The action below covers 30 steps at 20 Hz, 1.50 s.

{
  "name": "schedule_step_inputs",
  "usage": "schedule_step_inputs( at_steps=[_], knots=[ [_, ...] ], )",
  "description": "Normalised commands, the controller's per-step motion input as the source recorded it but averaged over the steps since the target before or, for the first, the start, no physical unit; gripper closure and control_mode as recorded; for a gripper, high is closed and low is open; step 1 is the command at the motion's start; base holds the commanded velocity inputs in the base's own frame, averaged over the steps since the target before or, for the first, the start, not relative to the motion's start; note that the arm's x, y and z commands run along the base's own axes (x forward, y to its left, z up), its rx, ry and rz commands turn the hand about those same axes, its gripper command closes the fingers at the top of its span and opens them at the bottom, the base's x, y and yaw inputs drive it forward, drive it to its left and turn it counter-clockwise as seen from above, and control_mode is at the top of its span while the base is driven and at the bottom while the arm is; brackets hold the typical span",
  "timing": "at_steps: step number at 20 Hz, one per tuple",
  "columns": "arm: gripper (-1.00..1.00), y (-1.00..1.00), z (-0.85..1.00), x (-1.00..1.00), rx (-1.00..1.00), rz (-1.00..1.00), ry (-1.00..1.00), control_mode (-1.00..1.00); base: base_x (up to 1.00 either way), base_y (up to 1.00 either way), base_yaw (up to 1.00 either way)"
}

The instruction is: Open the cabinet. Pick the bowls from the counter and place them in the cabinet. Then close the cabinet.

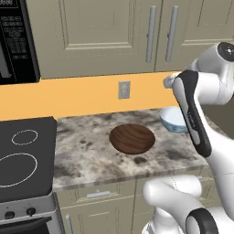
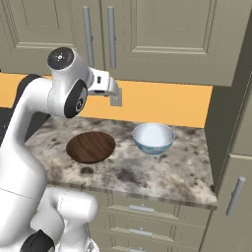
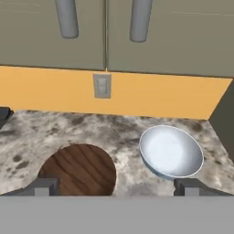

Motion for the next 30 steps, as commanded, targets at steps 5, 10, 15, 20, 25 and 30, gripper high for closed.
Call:
schedule_step_inputs(
  at_steps=[5, 10, 15, 20, 25, 30],
  knots=[
    [-1.00, -0.04, 0.54, -0.02, 0.00, -0.02, -0.08, -1.00, 0.00, 0.00, 0.00],
    [-1.00, 0.00, 0.34, -0.06, 0.00, 0.00, -0.17, -1.00, 0.00, 0.00, 0.00],
    [-1.00, 0.00, 0.28, -0.02, 0.00, 0.00, -0.19, -1.00, 0.00, 0.00, 0.00],
    [-1.00, 0.00, 0.31, 0.00, 0.00, 0.00, -0.03, -1.00, 0.00, 0.00, 0.00],
    [-1.00, 0.00, 0.29, 0.00, 0.00, 0.00, -0.01, -1.00, 0.00, 0.00, 0.00],
    [-1.00, -0.05, 0.24, 0.00, 0.00, 0.00, -0.06, -1.00, 0.00, 0.00, 0.00]
  ],
)
